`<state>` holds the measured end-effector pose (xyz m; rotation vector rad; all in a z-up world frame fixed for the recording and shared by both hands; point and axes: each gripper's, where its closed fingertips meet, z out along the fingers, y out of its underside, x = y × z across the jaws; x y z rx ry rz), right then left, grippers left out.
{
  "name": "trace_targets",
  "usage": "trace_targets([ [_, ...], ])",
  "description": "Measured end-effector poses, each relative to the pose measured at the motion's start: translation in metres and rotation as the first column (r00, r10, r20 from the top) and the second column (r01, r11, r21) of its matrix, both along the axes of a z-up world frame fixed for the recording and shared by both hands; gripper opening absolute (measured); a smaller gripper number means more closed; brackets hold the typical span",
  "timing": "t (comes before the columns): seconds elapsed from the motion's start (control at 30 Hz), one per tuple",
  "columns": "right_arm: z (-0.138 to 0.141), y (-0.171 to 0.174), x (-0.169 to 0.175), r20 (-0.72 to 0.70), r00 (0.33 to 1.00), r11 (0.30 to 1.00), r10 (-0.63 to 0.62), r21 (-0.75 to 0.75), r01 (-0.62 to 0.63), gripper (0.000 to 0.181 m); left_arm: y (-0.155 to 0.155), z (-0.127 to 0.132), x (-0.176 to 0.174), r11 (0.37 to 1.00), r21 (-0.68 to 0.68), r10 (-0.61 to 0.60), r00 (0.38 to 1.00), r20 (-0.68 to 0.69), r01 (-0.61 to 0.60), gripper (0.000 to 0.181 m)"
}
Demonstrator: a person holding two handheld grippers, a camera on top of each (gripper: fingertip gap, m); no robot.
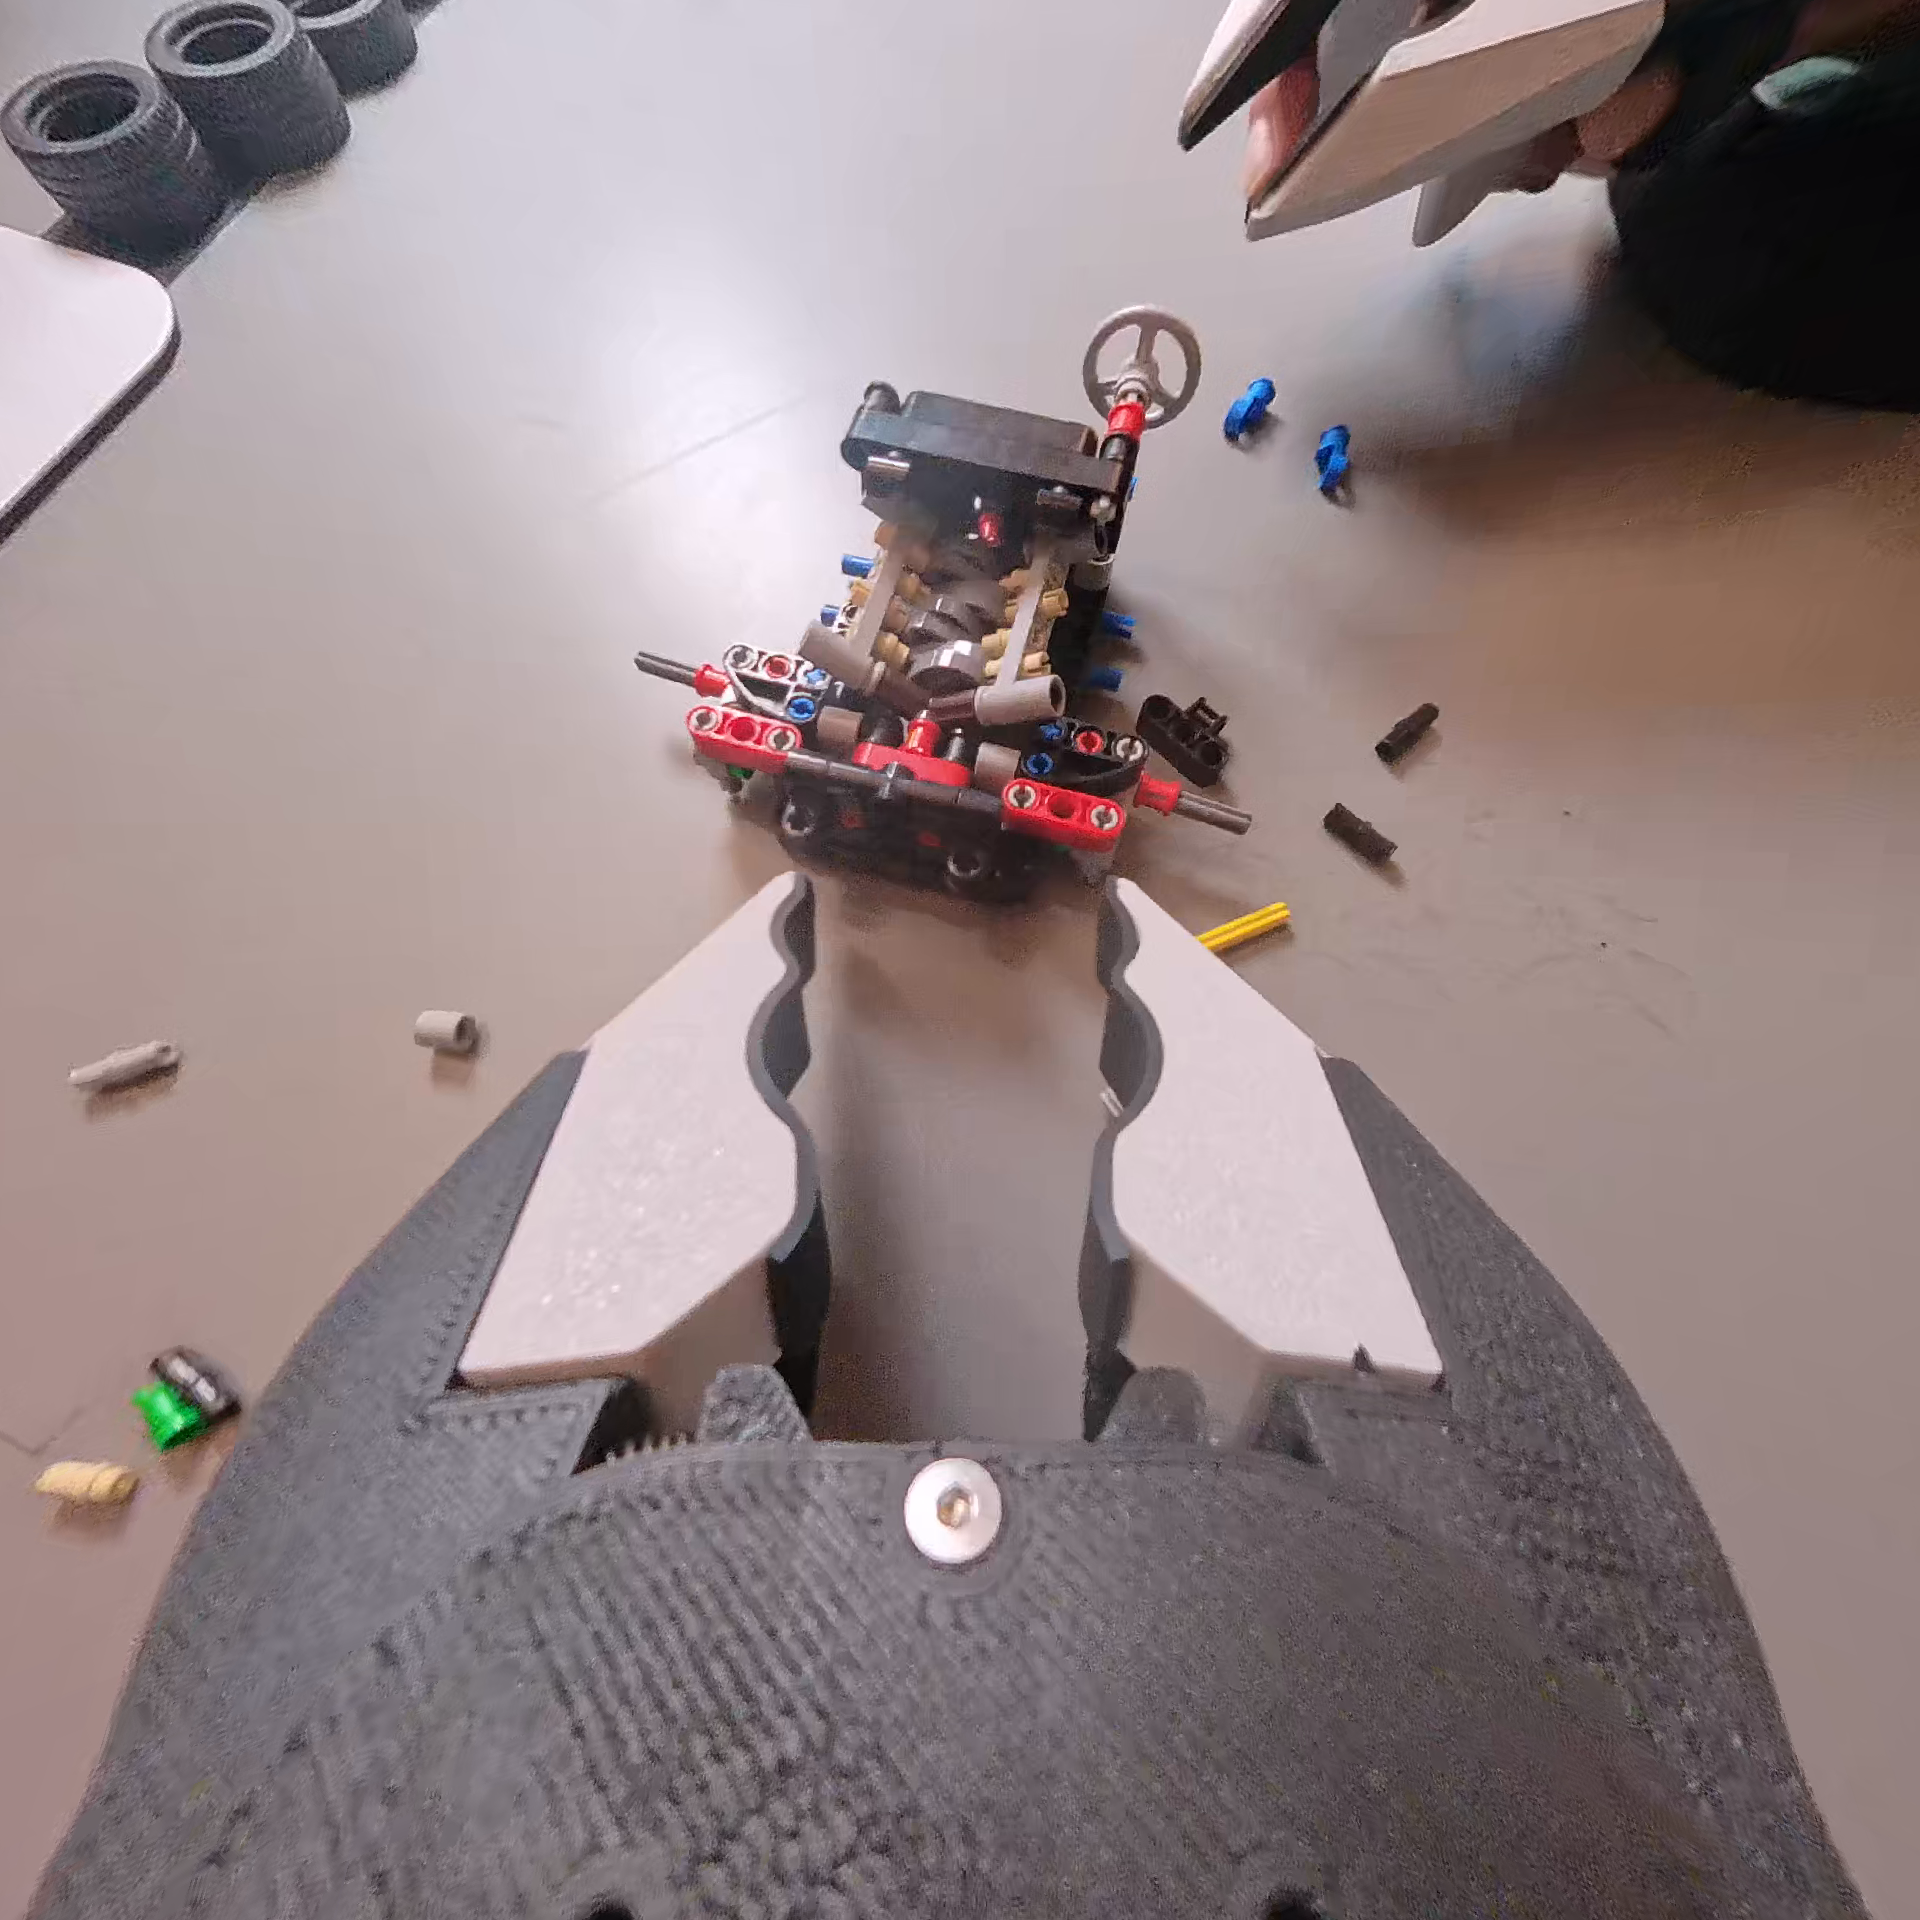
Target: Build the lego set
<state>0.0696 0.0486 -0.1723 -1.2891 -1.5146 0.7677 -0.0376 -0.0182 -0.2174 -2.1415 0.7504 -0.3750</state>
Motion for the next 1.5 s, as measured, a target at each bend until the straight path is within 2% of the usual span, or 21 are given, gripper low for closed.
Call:
trace_targets([
  [0.03,0.0,-0.004,-0.005,0.012,1.0,1.0,0.021,0.003,-0.021,0.017,0.002,-0.001,0.003,1.0,-0.006,-0.016,1.0,0.008,0.016,0.056],
  [0.2,-0.016,-0.015,-0.025,0.15,0.985,0.994,0.09,0.048,-0.099,0.025,0.014,-0.01,0.009,0.998,-0.034,-0.052,0.998,-0.016,0.052,0.057],
  [0.3,-0.021,0.002,-0.032,0.201,0.979,0.991,0.041,0.12,-0.066,0.019,0.024,-0.012,0.009,0.999,-0.013,-0.047,0.996,-0.073,0.046,0.049],
  [0.47,-0.022,0.03,-0.046,0.217,0.976,0.99,0.03,0.131,-0.059,0.018,0.045,-0.014,-0.001,1.0,0.029,-0.006,0.986,-0.165,0.011,0.044],
  [0.57,-0.022,0.045,-0.053,0.211,0.978,0.988,0.001,0.148,-0.033,0.019,0.049,-0.012,-0.006,0.999,0.04,0.025,0.989,-0.143,-0.019,0.043],
  [0.7,-0.01,0.046,-0.046,0.166,0.986,0.991,-0.014,0.132,-0.008,0.026,0.045,0.001,-0.017,0.995,0.064,0.078,0.995,-0.056,-0.074,0.042],
  [0.83,0.004,0.024,-0.031,0.125,0.991,0.996,0.047,0.067,-0.055,0.023,0.029,0.018,-0.021,0.994,0.073,0.084,0.996,0.028,-0.085,0.04],
  [0.97,-0.013,-0.027,-0.027,0.234,0.948,0.974,0.216,0.012,-0.225,0.021,0.002,0.023,-0.009,0.998,0.05,-0.031,0.999,0.032,0.03,0.029],
  [1.07,-0.027,-0.054,-0.031,0.318,0.905,0.958,0.282,-0.039,-0.285,0.022,-0.011,0.025,0.006,0.995,0.054,-0.081,0.995,0.061,0.078,0.024],
  [1.23,-0.05,-0.065,-0.04,0.443,0.868,0.975,0.223,-0.077,-0.211,0.023,-0.017,0.016,0.014,0.994,0.051,-0.096,0.995,0.01,0.095,0.022],
  [1.3,-0.054,-0.067,-0.043,0.474,0.855,0.977,0.212,-0.086,-0.195,0.022,-0.016,0.016,0.016,0.995,0.042,-0.094,0.995,0.032,0.093,0.022],
  [1.5,-0.062,-0.064,-0.041,0.552,0.804,0.971,0.222,-0.045,-0.237,0.01,-0.016,0.007,0.021,0.994,0.03,-0.103,0.994,0.027,0.102,0.022],
])
